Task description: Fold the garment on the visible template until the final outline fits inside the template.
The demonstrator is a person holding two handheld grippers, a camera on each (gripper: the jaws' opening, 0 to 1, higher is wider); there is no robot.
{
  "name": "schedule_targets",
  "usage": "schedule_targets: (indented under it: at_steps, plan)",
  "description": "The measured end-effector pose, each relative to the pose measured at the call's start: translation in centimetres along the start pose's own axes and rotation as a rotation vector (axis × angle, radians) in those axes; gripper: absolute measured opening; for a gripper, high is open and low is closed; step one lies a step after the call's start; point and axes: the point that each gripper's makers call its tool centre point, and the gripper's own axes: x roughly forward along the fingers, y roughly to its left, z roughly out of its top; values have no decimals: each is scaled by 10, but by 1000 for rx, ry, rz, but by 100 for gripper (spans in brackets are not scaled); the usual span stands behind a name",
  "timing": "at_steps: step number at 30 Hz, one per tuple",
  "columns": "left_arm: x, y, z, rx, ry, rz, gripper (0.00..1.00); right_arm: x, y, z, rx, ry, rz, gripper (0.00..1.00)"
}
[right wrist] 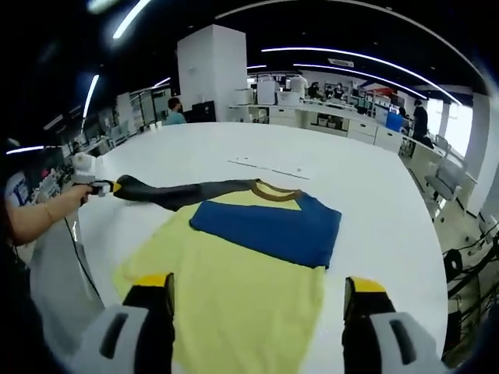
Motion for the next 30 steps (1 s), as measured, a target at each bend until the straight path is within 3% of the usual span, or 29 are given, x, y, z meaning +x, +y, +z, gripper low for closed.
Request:
schedule_targets:
  at_steps: [3,11,20,30]
  plan:
    - [6,0,2,14,2,1,0,0,-1,-2,3,8,-5,90]
    - [23,10,-2,-49,27,13,0,4,-7,-8,12,34,-25,91]
    - [46,13,-1,-44,41,25,0,7,-6,-5,30,28,-11,91]
    - [50,13,-14,-80,103,44,0,5,-7,-3,50,20,-7,92]
